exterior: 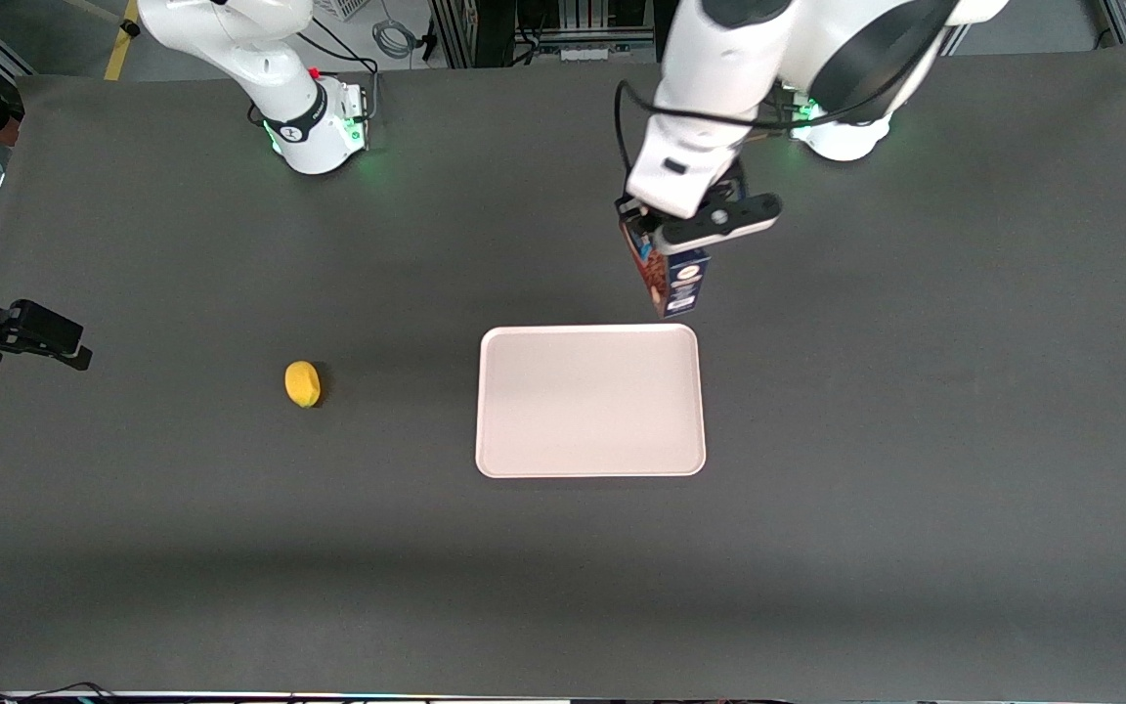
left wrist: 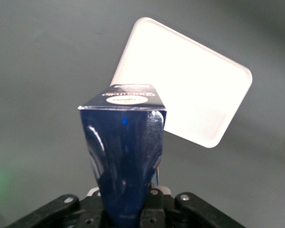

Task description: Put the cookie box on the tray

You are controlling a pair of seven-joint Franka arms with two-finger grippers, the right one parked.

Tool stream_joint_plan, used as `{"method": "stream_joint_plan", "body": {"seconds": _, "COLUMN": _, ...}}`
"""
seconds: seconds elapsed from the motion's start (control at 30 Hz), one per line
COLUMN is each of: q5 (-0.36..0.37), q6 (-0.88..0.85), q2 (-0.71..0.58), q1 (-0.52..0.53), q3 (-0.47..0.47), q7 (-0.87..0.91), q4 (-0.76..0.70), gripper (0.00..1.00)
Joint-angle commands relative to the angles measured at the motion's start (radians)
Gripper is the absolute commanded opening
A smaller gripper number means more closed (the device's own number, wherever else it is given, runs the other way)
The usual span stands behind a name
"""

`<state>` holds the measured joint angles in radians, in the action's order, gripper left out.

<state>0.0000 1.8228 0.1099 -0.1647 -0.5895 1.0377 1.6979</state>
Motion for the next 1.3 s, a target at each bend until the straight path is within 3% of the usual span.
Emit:
{"method": "stream_joint_plan", "body": {"seconds": 0.0, "q5": 0.092, "q6": 0.045, "q2": 0.089, "q1": -0.036, "q3": 0.008, "q7": -0.122, "q4": -0.012, "gripper": 0.0}}
{"method": "stream_joint_plan", "body": {"seconds": 0.33, "q5": 0.137, "q6": 0.205, "q2": 0.203, "q1": -0.027, "q3": 0.016, "q7": -0.2, "q4": -0.009, "gripper": 0.0}}
{"method": "stream_joint_plan", "body": {"seconds": 0.5, "q5": 0.245, "q6": 0.276, "q2": 0.292, "q1": -0.021, "q3": 0.019, "q7": -0.209, "q4": -0.011, "gripper": 0.0}}
{"method": "stream_joint_plan", "body": {"seconds": 0.63, "q5": 0.285, "q6": 0.328, "q2": 0.344, "q1": -0.013, "q3": 0.03, "q7": -0.225, "q4": -0.009, "gripper": 0.0}}
{"method": "stream_joint_plan", "body": {"seconds": 1.27, "q5": 0.285, "q6": 0.429, "q2": 0.471, "q1": -0.007, "q3": 0.096, "q7": -0.295, "q4": -0.009, "gripper": 0.0}}
